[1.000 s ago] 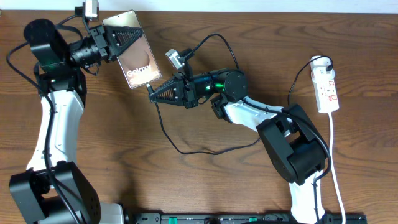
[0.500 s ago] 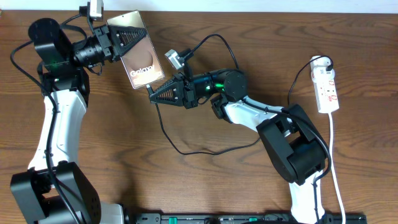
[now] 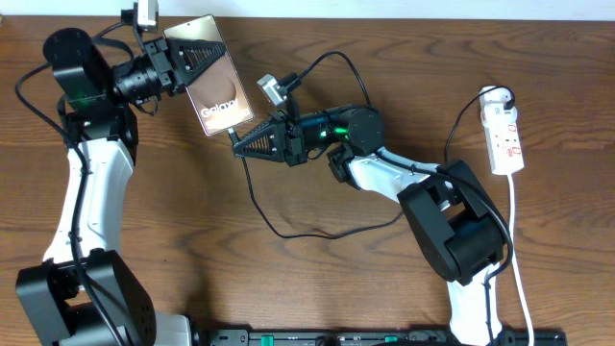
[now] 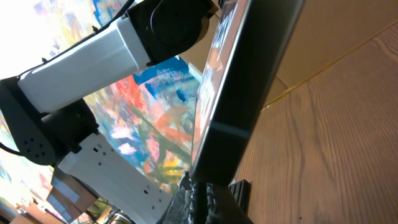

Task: Plug charger to phone and switch on socket
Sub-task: 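Lift the plug with the right gripper toward the phone's bottom port, then push the plug into the phone's port held by the left gripper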

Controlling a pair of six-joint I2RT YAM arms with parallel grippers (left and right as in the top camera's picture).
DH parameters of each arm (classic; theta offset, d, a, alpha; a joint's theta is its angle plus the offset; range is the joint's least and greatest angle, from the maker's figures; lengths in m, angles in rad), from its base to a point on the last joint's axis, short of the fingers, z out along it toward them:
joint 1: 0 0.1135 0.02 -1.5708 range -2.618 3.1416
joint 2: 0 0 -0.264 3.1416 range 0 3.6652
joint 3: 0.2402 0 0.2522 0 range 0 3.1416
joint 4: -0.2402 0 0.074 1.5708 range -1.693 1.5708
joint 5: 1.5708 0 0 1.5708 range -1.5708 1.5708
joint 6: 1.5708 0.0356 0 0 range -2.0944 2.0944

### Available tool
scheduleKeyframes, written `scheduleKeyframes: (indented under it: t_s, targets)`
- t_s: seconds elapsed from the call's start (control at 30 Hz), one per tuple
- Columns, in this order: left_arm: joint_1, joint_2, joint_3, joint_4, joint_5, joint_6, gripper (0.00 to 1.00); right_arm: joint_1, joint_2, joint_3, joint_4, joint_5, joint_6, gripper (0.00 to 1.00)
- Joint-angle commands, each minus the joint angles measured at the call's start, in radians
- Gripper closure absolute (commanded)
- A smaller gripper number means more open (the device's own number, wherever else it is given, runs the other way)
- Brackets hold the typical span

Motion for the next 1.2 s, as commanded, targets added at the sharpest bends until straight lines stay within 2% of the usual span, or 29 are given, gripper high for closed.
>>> scheduleKeyframes:
  t_s: [0.0,0.8,1.17]
  targets:
    - [0.003,-0.020,-0.002,0.006,0.021,-0.021,0.92,-0.013,-0.001,0.021,-0.012,0.029,0.003,0.99]
    - [0.004,-0.020,-0.002,0.006,0.021,-0.012,0.93,-0.026,-0.001,0.020,-0.014,0.031,0.003,0.99]
    - [0.003,-0.020,-0.003,0.006,0.025,0.067,0.93,-0.025,-0.001,0.020,-0.014,0.076,0.043,0.99]
